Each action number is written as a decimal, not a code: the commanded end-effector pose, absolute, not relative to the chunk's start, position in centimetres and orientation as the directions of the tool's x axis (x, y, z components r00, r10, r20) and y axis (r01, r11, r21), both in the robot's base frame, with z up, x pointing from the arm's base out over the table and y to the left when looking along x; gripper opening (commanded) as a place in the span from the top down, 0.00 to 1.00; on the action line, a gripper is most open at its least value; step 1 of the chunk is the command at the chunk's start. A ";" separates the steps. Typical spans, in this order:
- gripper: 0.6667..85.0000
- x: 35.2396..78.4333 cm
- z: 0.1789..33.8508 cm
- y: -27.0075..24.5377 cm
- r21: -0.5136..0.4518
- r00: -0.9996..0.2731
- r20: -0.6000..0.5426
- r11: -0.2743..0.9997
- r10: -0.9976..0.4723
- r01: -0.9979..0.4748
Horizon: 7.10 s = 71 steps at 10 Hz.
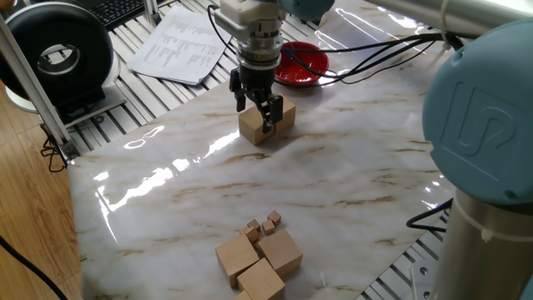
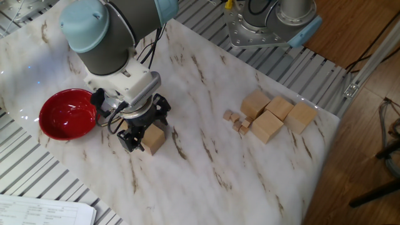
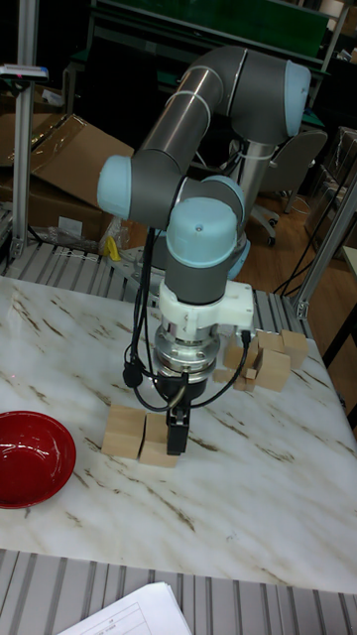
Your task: Stack the blocks into a pyramid shape
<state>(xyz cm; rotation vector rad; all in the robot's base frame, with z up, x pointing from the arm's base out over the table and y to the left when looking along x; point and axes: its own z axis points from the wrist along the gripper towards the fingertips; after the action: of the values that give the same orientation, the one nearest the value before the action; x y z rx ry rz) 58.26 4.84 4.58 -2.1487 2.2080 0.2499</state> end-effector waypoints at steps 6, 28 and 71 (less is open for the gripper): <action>0.23 58.5 5.2 8.3 0.094 -0.130 -0.162 0.116 -0.978 -0.989; 0.42 56.1 7.5 11.2 0.188 -0.385 -0.152 0.356 -0.910 -0.915; 0.37 40.9 10.2 15.0 0.097 -0.499 -0.014 0.496 -0.866 -0.863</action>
<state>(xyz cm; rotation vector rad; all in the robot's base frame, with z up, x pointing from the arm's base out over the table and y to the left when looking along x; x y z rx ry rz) 42.76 13.02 10.14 -1.6472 2.7281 0.1516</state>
